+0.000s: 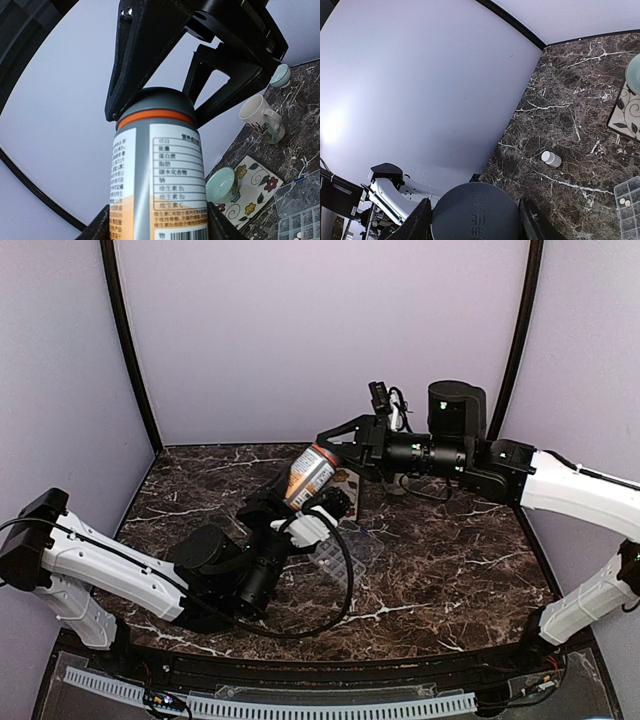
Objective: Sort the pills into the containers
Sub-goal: Screw the lid of the pill bottle onto the pill bottle.
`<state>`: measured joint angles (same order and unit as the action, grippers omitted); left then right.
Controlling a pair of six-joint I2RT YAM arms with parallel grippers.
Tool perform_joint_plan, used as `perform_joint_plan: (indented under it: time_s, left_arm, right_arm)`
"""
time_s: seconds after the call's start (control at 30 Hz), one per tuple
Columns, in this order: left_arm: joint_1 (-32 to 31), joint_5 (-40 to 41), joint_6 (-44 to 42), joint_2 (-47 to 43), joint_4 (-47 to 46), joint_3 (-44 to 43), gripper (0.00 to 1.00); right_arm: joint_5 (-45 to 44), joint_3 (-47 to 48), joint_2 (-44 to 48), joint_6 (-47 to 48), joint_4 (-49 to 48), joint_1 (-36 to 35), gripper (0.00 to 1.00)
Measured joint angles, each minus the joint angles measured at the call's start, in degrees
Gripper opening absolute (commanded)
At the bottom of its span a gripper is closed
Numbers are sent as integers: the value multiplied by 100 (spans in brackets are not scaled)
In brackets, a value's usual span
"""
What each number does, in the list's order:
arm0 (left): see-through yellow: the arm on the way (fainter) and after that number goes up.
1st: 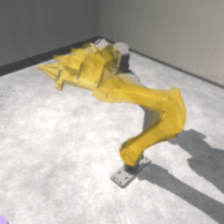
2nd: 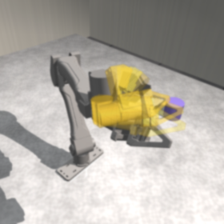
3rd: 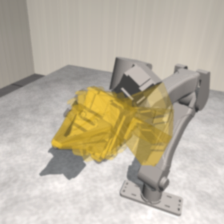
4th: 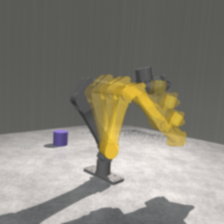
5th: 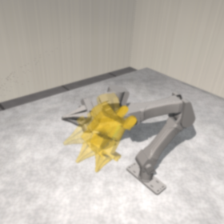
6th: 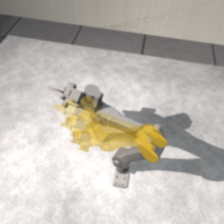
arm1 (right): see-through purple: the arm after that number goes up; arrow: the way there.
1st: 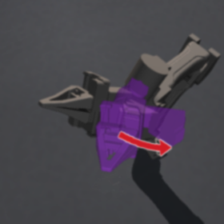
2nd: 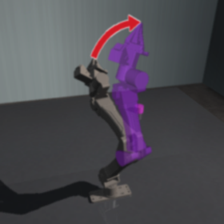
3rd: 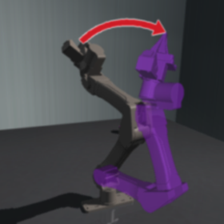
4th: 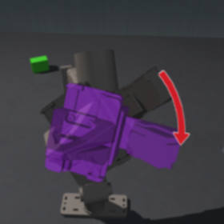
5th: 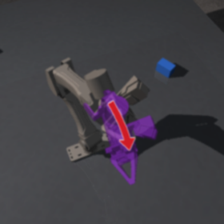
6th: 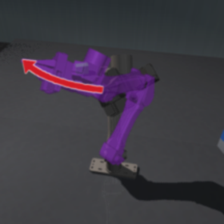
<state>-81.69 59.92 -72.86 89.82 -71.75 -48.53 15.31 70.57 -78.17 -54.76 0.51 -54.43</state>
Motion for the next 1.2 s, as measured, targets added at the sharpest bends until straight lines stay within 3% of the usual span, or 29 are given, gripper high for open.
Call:
perform_joint_plan:
  time_s: [0.3,0.63,0.9,1.2]
  left_arm:
    - [-61,-343,442,-472,498,170,0]
    - [15,-1108,1622,-1106,1781,258,0]
    - [227,-1495,2470,-1493,2562,262,0]
    - [468,-1816,3198,-1845,2999,262,0]
  right_arm:
    - [2,-9,197,160,48,-111,35]
    - [-111,-247,610,490,160,-258,57]
    - [-125,-579,780,750,334,-328,71]
    - [-219,-706,837,1025,710,-330,75]
